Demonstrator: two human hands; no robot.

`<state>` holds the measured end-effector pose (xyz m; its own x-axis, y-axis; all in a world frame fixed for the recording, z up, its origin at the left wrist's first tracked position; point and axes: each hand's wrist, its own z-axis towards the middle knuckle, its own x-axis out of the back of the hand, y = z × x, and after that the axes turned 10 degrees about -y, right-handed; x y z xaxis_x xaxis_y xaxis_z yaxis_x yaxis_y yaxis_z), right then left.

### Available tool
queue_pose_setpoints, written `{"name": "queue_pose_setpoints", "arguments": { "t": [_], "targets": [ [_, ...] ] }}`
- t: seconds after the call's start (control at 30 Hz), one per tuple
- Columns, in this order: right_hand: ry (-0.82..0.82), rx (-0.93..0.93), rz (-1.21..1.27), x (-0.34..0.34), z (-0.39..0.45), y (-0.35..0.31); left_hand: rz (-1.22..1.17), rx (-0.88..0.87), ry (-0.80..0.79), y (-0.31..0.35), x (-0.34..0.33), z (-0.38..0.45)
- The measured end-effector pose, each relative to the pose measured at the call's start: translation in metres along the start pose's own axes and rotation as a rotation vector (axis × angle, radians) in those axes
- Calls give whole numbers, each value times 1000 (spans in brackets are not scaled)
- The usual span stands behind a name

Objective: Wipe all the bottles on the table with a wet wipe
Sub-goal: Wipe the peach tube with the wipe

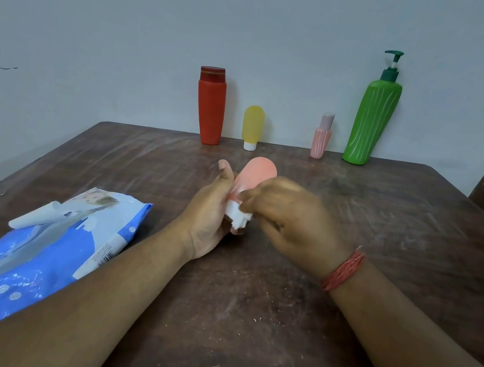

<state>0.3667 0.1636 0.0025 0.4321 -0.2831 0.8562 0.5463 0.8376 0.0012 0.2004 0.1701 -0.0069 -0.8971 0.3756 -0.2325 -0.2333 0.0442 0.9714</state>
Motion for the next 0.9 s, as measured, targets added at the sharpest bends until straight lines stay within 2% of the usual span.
{"name": "queue_pose_setpoints", "arguments": {
  "t": [0.1, 0.27, 0.37, 0.43, 0.53, 0.7, 0.9],
  "targets": [
    [150, -179, -33, 1, 1, 16, 68, -11, -11, -2, 0, 2],
    [-27, -27, 5, 2, 0, -1, 98, -33, -14, -3, -2, 1],
    [109, -188, -30, 4, 0, 15, 162, -35, -18, -7, -1, 4],
    [108, -242, -40, 4, -2, 18, 192, -25, -27, -8, 1, 6],
    [68, -254, -25, 1, -4, 18, 146, -8, -38, -7, 2, 5],
    [167, -400, 59, 0, -8, 28, 8, -16, -107, -7, 4, 0],
    [214, -353, 23, -2, -4, 21, -10, -26, -170, -6, 5, 0]
  ]
}}
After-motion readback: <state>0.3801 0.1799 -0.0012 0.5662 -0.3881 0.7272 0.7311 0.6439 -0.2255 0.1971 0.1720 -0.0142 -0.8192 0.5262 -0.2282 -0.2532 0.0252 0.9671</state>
